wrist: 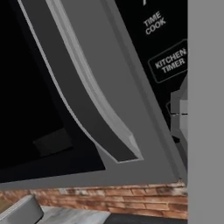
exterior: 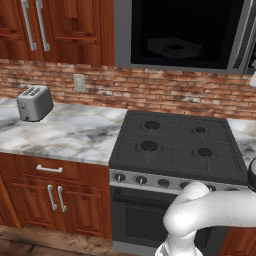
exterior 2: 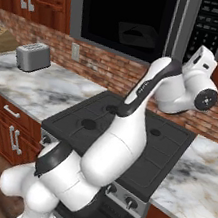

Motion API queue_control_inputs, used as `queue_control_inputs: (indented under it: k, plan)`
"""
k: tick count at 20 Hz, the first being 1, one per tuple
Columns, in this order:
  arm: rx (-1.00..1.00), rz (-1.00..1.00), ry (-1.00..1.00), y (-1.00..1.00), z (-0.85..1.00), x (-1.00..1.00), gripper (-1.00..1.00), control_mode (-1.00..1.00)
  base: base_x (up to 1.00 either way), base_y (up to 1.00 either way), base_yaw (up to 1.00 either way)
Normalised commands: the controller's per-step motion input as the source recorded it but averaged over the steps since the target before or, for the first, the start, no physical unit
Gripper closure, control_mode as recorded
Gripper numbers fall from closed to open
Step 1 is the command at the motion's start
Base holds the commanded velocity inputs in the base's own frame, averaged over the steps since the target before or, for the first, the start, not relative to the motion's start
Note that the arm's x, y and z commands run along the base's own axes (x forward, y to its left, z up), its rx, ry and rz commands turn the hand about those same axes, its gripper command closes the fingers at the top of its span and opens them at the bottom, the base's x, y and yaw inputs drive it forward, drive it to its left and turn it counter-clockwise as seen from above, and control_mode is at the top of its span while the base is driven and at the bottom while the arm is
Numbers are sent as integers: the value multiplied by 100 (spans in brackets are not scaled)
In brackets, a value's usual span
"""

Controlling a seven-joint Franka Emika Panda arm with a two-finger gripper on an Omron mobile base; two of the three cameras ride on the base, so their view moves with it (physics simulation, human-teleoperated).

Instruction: Place the tupperware containing the fish and mushroom meal in the microwave. Close the microwave door and press the start button to reheat the meal.

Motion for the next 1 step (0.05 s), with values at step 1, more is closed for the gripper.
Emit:
queue_control_inputs:
  k: [1]
  plan:
    - [-3, -12, 0, 0, -18, 39, 100, -100, 0, 0, 0]
